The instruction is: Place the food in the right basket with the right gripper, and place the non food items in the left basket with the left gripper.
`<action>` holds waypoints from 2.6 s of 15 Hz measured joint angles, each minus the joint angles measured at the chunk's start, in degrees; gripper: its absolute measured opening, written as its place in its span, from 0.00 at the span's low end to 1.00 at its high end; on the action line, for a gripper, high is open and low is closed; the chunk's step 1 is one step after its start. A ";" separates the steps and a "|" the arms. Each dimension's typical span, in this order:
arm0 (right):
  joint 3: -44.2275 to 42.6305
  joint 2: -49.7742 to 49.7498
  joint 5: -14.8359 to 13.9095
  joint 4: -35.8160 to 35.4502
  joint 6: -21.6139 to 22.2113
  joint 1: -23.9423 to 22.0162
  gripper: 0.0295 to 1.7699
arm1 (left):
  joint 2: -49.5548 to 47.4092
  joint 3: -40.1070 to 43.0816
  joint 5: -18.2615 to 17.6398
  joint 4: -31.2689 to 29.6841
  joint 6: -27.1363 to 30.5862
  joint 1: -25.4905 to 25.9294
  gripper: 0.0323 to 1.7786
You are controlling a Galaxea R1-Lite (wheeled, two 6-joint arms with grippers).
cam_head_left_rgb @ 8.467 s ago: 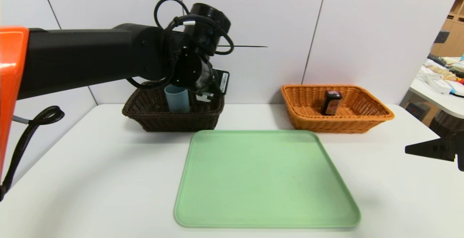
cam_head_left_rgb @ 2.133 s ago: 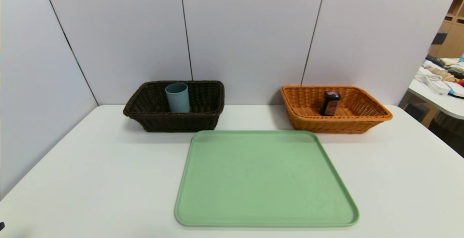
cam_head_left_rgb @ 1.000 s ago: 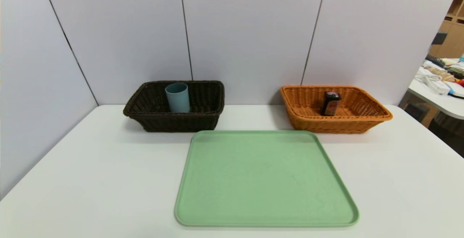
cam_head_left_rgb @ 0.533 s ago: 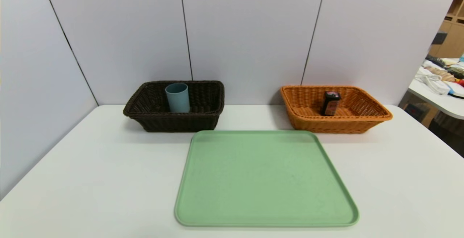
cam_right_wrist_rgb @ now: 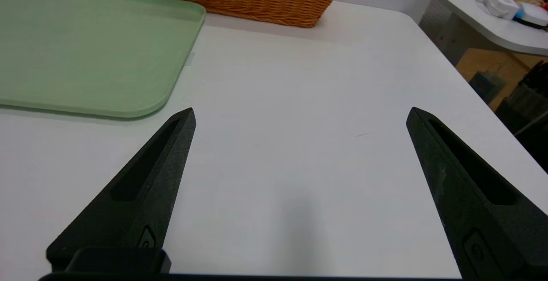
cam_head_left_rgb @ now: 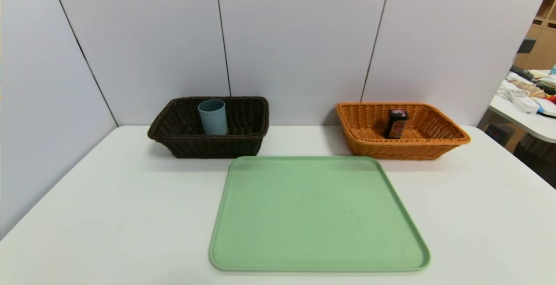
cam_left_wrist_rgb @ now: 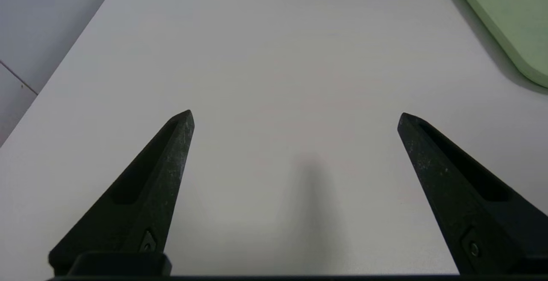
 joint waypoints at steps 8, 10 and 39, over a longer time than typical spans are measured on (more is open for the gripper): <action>2.82 -0.07 3.55 -2.79 3.72 0.00 0.96 | -0.72 0.00 0.00 0.44 0.30 -0.35 0.95; 2.88 -0.07 3.57 -2.85 3.74 0.00 0.96 | -1.02 0.00 0.13 0.94 0.38 -0.49 0.95; 2.93 -0.07 3.57 -3.07 3.63 0.00 0.96 | -12.13 0.00 0.46 3.79 0.28 -1.97 0.95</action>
